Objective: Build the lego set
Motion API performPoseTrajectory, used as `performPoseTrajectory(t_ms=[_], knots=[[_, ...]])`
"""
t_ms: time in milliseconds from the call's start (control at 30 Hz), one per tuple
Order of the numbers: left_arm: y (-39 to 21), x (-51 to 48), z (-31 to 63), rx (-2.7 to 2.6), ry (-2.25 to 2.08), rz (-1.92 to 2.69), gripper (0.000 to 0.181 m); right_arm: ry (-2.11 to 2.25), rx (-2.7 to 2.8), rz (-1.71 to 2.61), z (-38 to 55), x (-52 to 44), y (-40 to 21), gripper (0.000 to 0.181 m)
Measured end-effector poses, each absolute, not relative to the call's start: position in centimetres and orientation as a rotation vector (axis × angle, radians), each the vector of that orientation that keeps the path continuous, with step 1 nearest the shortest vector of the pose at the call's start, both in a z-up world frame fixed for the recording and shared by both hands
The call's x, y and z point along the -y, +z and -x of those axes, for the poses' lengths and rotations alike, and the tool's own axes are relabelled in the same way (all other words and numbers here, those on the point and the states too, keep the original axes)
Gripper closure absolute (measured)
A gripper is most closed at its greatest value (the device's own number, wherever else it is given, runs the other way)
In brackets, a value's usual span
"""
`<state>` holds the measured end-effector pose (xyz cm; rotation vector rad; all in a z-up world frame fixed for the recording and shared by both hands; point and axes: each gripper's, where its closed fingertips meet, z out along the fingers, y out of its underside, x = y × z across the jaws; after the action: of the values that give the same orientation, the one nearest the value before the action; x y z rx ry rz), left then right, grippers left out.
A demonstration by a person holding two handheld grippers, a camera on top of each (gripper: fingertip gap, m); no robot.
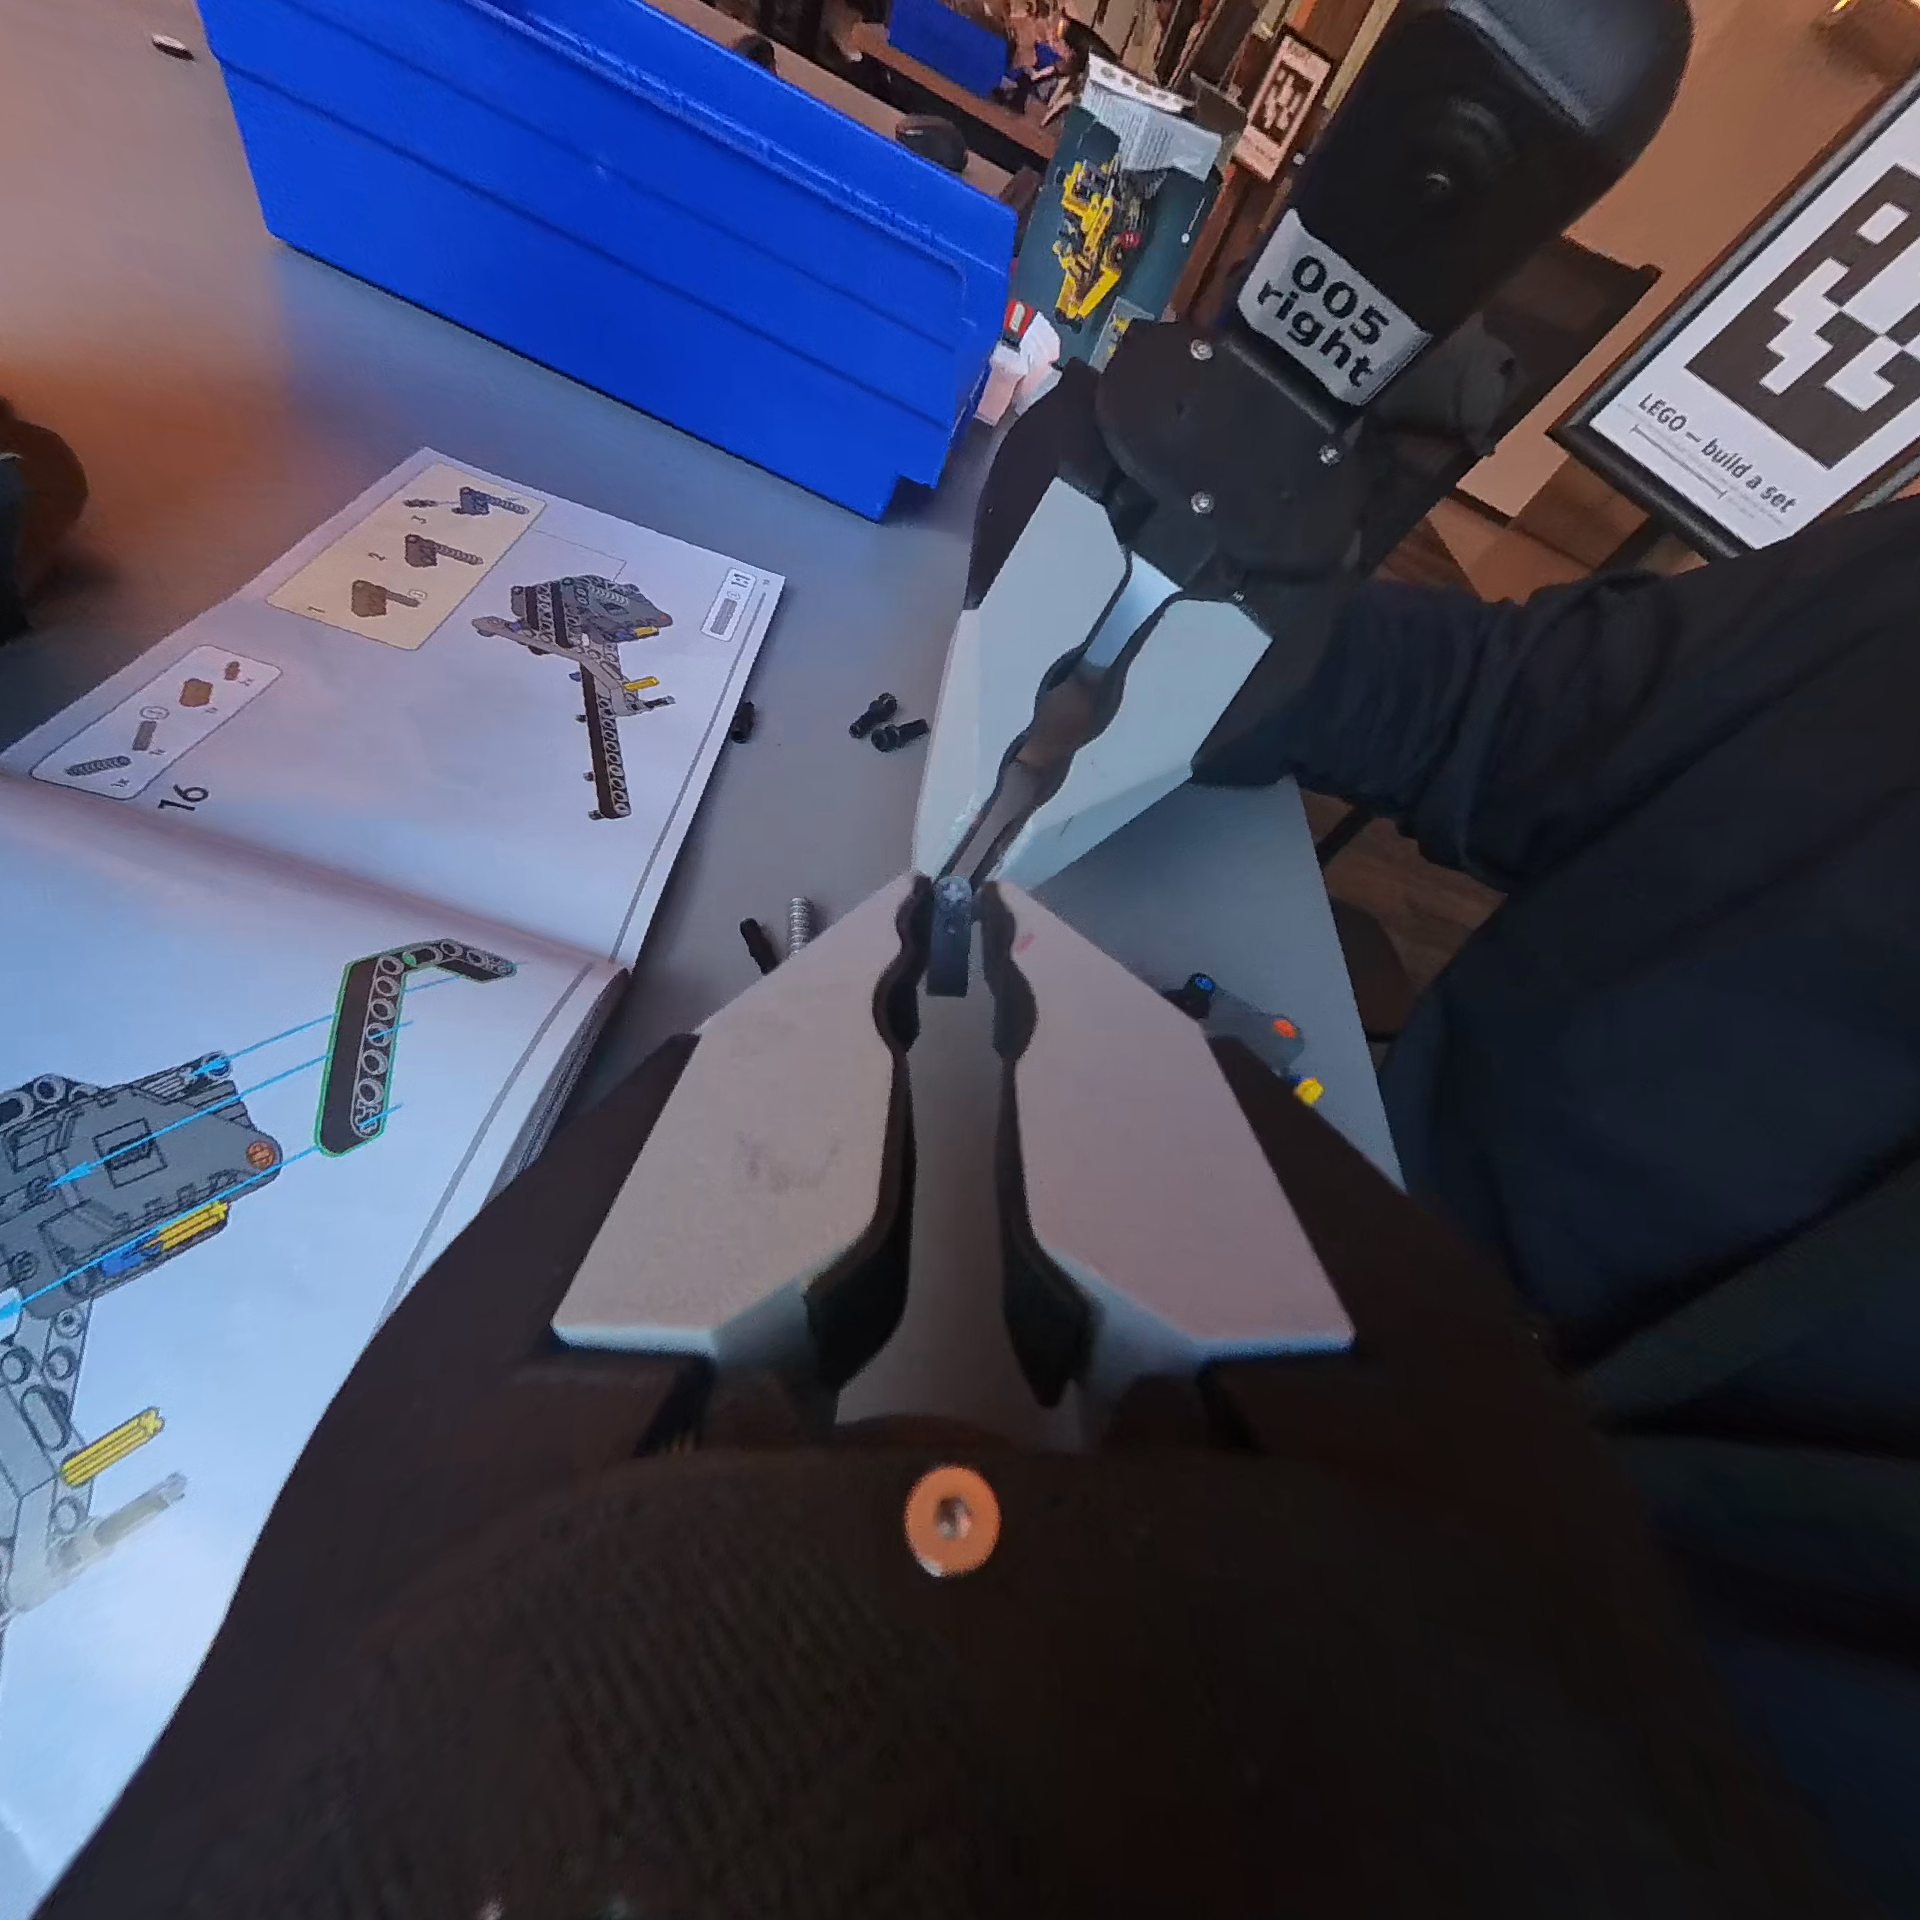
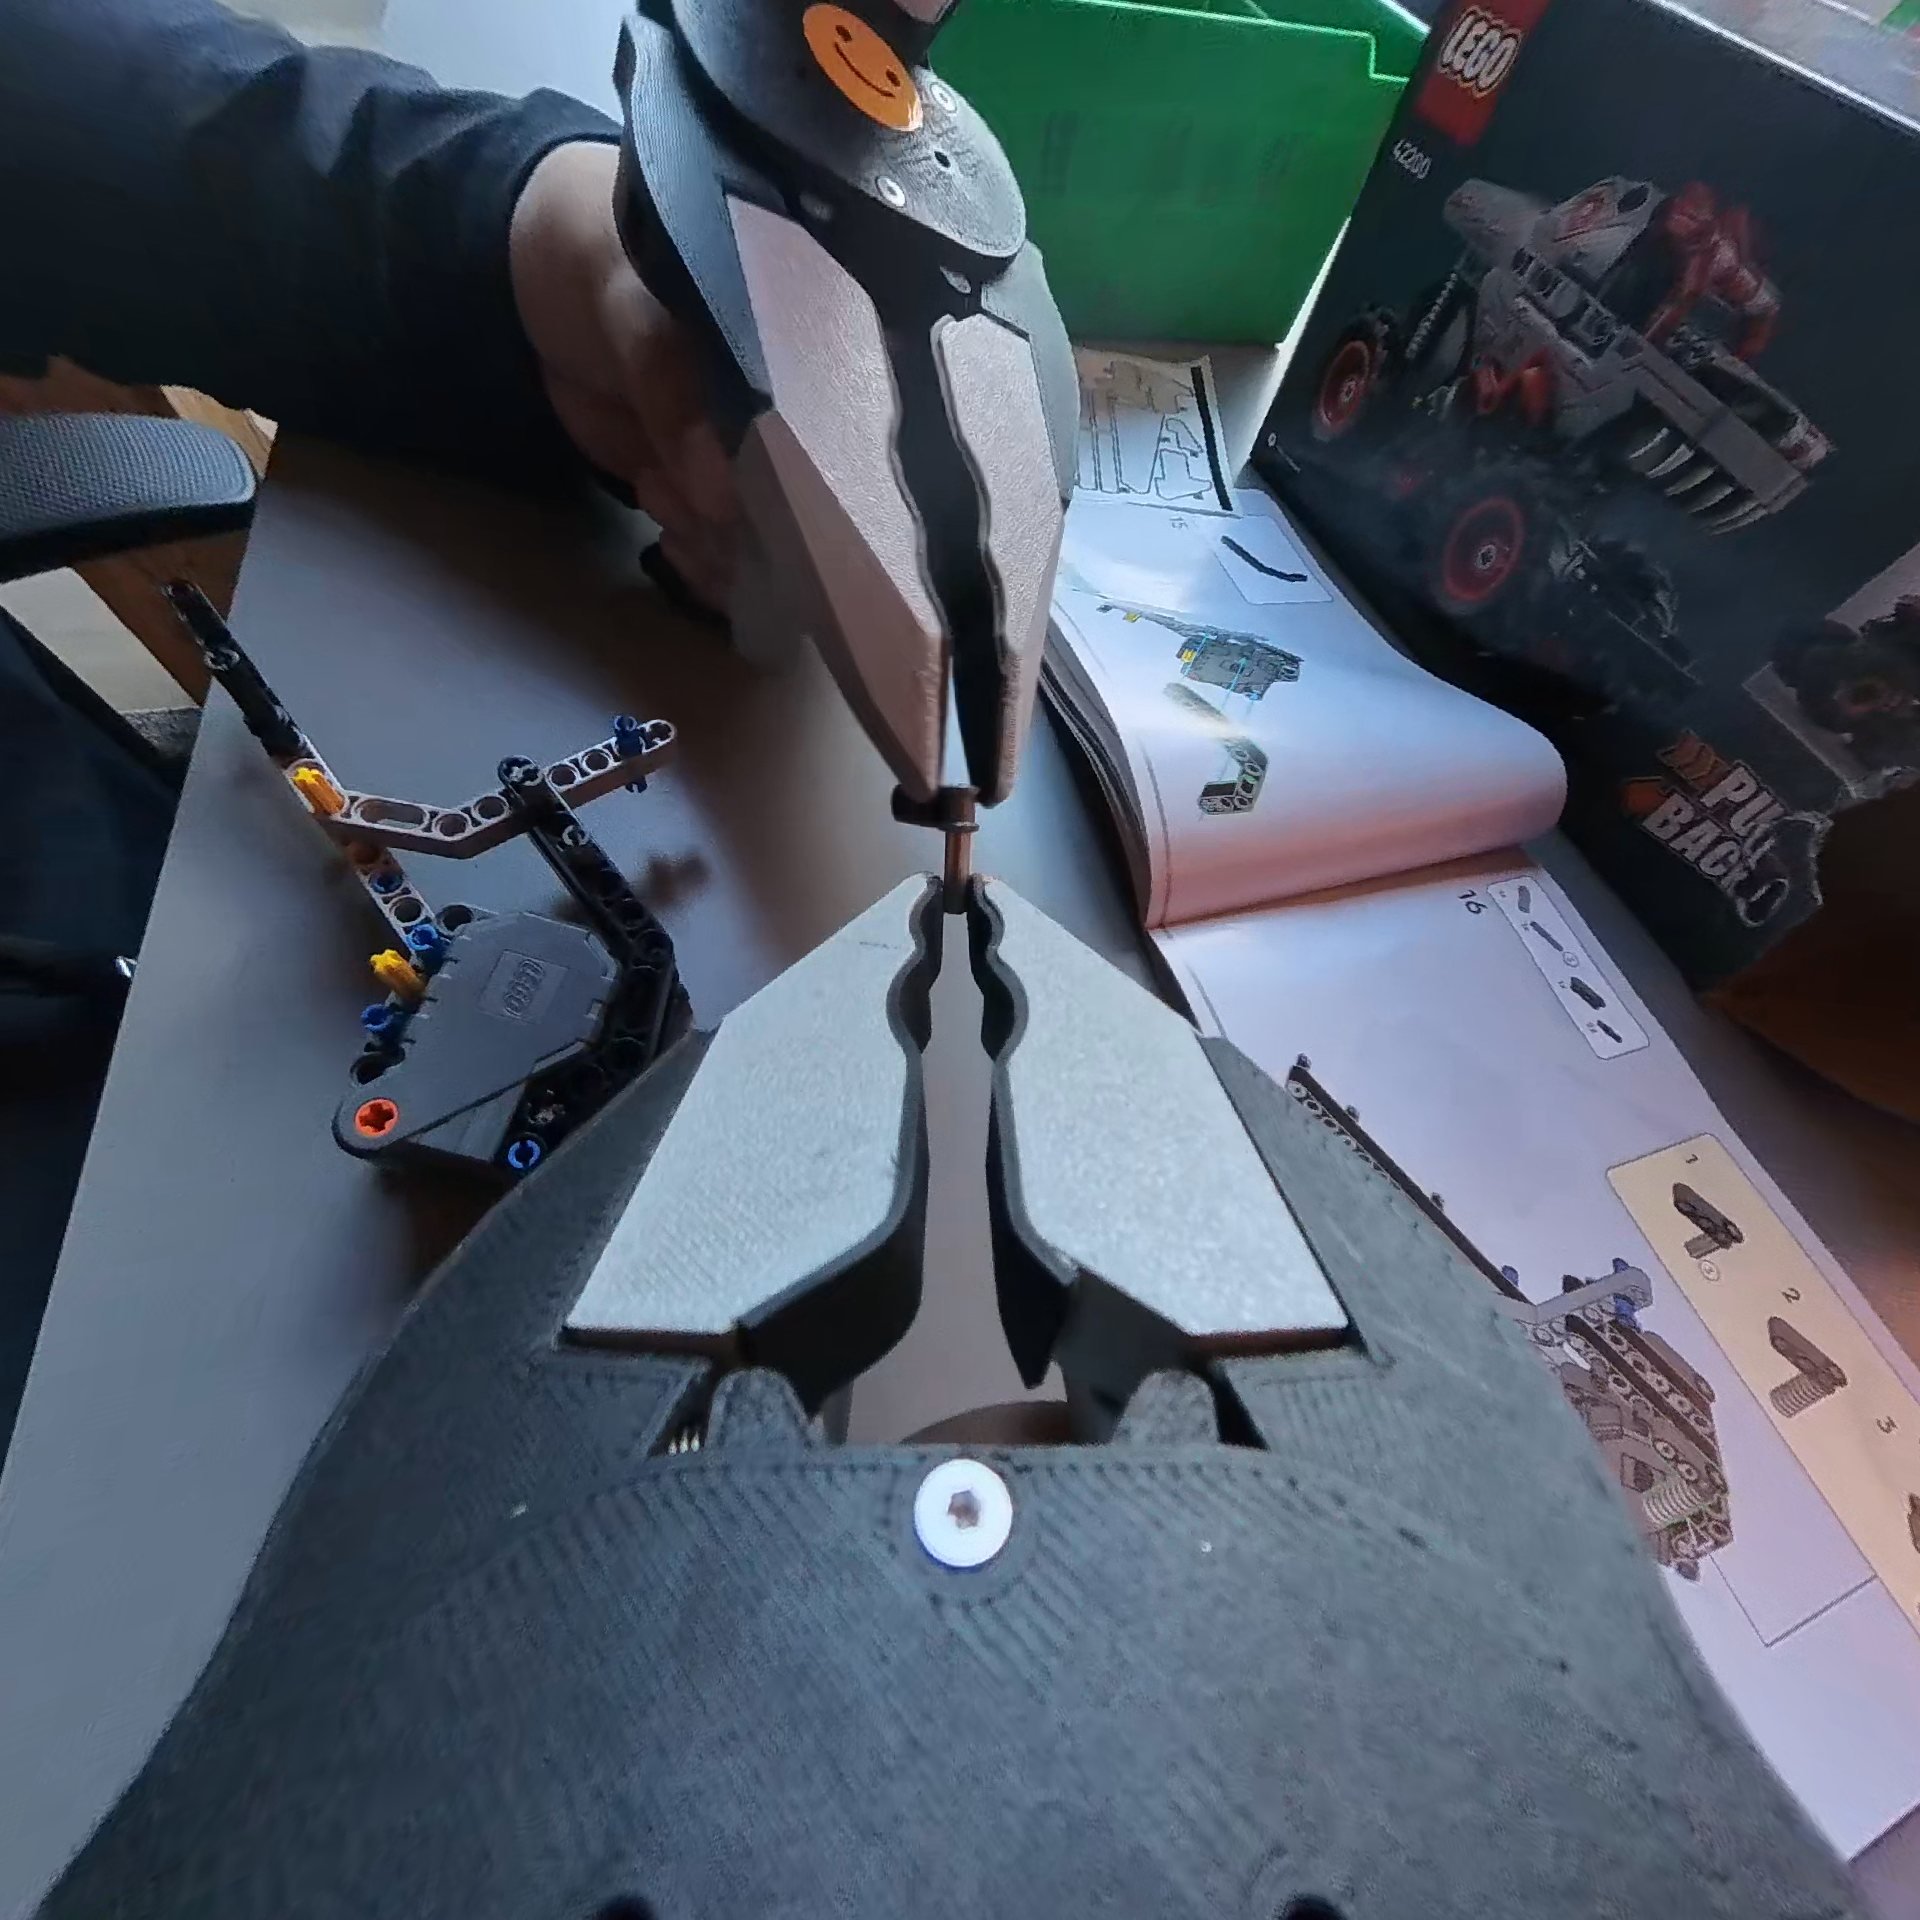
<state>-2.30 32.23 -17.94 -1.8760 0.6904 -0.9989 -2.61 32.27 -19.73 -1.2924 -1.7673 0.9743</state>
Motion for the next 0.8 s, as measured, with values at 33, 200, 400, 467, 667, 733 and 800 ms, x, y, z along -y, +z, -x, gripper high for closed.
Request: performPoseTrajectory(t_ms=[33,200,400,467,667,733,800], knots=[[-18.03,-32.26,2.34,-0.696,-0.986,1.877,0.175,0.974,1.769,1.293,2.61,-32.25,-19.76,0.179],[-18.21,-32.12,2.22,-0.701,-1.005,1.888,0.175,0.984,1.766,1.284,2.61,-32.11,-19.53,0.179],[-18.23,-31.94,2.09,-0.741,-0.971,1.872,0.175,0.983,1.775,1.277,2.56,-31.95,-19.56,0.179],[-18.35,-31.88,2.04,-0.741,-0.980,1.885,0.175,0.971,1.784,1.273,2.53,-31.94,-19.69,0.179],[-18.32,-31.76,1.96,-0.750,-0.985,1.879,0.175,0.960,1.791,1.266,2.55,-31.83,-19.78,0.179],[-18.25,-31.82,2.06,-0.760,-0.958,1.870,0.176,0.962,1.773,1.264,2.58,-32.04,-19.53,0.179],[-18.09,-31.87,2.17,-0.767,-0.940,1.857,0.176,0.968,1.755,1.262,2.44,-32.37,-19.16,0.178]])
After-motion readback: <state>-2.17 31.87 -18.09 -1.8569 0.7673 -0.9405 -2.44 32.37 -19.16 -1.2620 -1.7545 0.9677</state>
